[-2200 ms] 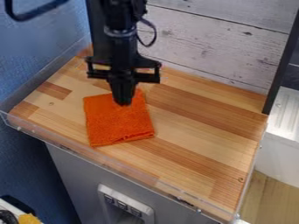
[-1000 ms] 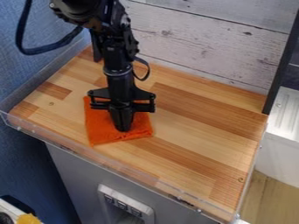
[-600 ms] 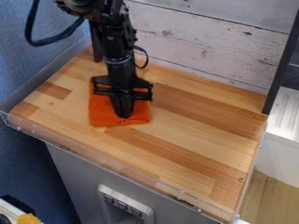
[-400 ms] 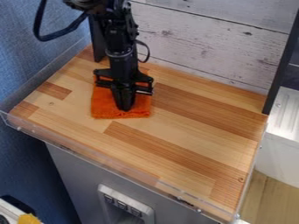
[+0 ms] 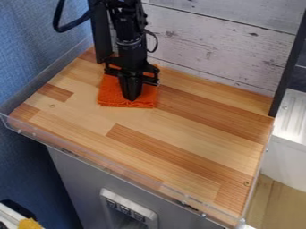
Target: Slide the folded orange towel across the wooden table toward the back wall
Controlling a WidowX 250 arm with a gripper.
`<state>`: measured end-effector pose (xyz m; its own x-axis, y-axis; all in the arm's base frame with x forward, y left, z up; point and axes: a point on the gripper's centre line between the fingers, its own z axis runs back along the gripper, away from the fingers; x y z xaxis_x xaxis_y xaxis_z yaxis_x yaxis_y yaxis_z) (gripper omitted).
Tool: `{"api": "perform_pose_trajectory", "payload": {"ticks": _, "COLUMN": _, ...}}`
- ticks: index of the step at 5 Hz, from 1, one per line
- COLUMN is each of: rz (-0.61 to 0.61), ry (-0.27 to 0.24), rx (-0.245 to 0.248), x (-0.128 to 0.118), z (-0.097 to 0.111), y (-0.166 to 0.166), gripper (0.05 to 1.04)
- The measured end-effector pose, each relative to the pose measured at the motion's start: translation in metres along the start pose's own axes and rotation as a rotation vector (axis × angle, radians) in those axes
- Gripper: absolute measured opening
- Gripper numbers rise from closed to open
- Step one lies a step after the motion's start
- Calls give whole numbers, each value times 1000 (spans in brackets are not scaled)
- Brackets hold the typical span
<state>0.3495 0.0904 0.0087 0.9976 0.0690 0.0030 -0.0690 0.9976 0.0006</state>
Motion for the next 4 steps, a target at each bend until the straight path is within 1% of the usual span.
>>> {"api": "perform_pose_trajectory", "payload": {"ticks": 1, "rz": -31, "ry": 9, "rx": -2, "x": 10, "z": 1, "y": 5, "gripper": 82}}
{"api": "perform_pose_trajectory", "payload": {"ticks": 2, "rz": -51, "ry": 42, "rx": -1, "x": 10, "z": 4, "y": 7, "gripper": 233}}
{"api": "perform_pose_trajectory", "payload": {"ticks": 3, "rz": -56, "ry": 80, "rx": 2, "x": 2, "z": 5, "y": -3, "gripper": 475}}
{"api": "perform_pose_trajectory", "payload": {"ticks": 4, "rz": -76, "ry": 76, "rx": 2, "x": -10, "z": 18, "y": -33, "gripper": 775}}
